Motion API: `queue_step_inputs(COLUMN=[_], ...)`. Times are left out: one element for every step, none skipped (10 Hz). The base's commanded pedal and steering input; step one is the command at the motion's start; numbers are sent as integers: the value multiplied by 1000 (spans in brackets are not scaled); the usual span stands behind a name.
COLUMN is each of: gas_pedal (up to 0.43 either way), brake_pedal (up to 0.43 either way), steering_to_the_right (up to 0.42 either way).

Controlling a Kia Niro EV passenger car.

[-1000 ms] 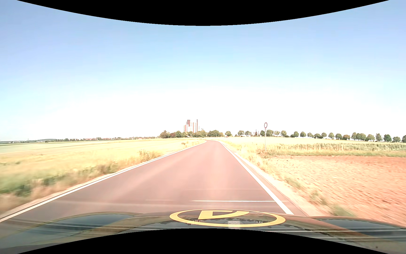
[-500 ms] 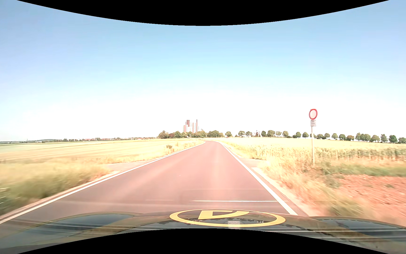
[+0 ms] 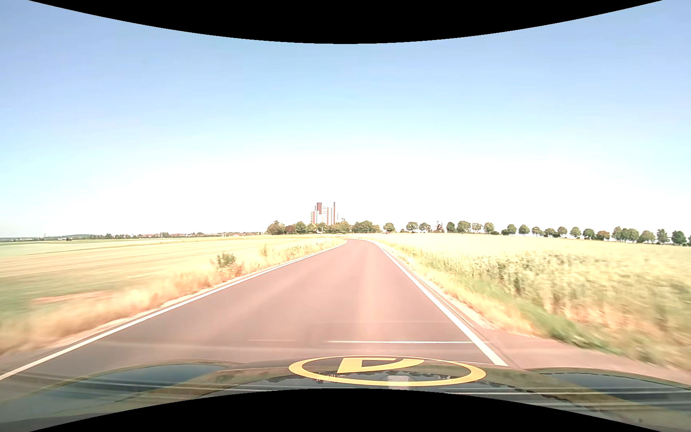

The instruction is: Follow the waypoints while adhering to traffic rules and regulations

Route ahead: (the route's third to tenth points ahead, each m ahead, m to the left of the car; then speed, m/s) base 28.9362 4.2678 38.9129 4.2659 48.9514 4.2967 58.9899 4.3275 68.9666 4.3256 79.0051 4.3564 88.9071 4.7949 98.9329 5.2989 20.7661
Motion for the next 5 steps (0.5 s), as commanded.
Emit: queue_step_inputs(gas_pedal=[240, 240, 240, 240, 240], brake_pedal=[0, 0, 0, 0, 0], steering_to_the_right=[0, 0, 0, 0, 0])
